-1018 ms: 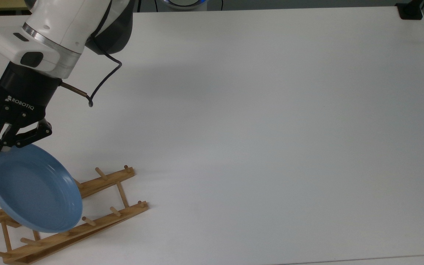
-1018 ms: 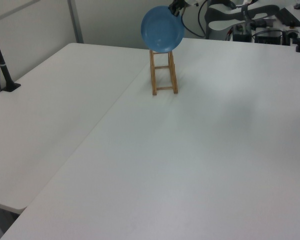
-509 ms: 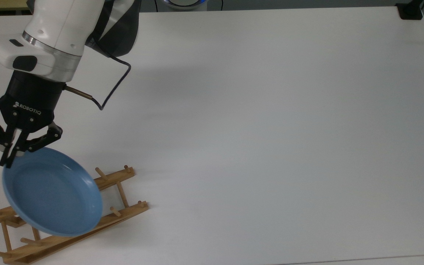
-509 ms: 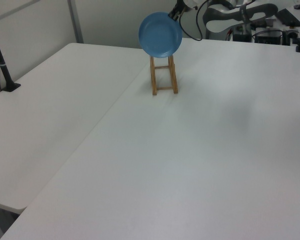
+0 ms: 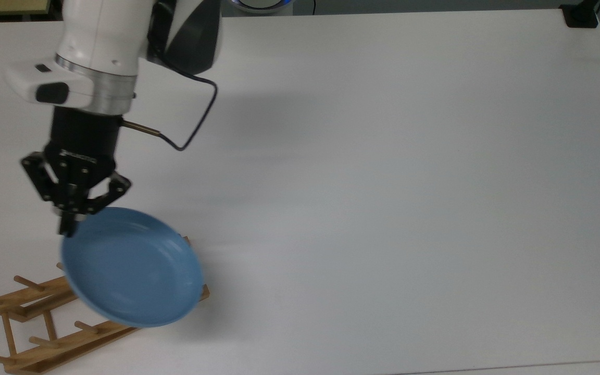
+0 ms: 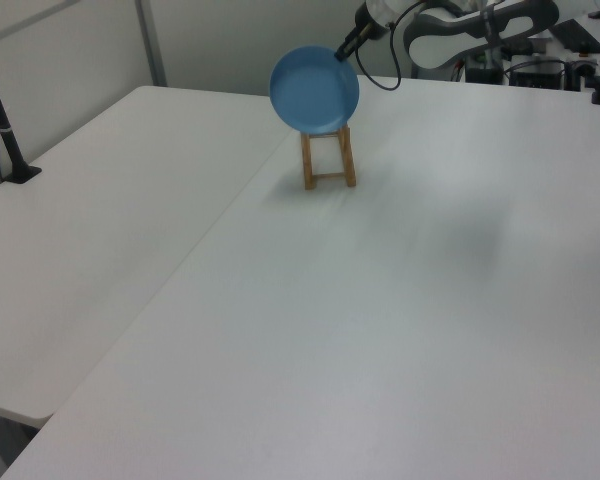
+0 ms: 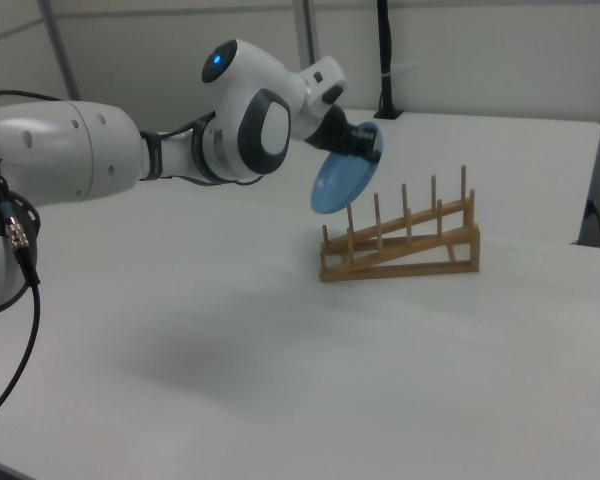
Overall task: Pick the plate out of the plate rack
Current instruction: 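Carry the plate away from the rack and lower it to the table, then open the gripper to release the plate and raise it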
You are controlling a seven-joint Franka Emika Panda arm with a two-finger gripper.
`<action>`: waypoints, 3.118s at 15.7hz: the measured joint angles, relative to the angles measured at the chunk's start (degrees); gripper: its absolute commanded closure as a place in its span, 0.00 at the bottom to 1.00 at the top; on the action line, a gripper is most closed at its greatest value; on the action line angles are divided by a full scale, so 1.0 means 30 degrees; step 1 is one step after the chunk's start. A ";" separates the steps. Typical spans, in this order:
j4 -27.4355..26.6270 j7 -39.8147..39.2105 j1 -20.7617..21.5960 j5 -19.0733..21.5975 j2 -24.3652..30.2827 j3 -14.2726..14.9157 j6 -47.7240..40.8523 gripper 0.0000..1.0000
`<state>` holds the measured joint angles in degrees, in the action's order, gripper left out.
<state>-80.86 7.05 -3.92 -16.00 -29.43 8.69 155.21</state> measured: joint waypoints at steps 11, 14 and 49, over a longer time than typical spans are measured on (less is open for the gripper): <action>-0.1334 -0.3022 0.1547 0.6988 0.1428 -0.0564 -1.0043 1.00; -0.2218 -0.4989 0.1450 0.7843 0.1394 -0.0559 -1.2133 1.00; -0.4807 -0.2141 0.1637 0.4177 0.8485 -0.2348 -1.8724 0.00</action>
<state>-95.28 0.63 0.99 -3.47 -3.97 1.65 99.04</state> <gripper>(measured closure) 0.000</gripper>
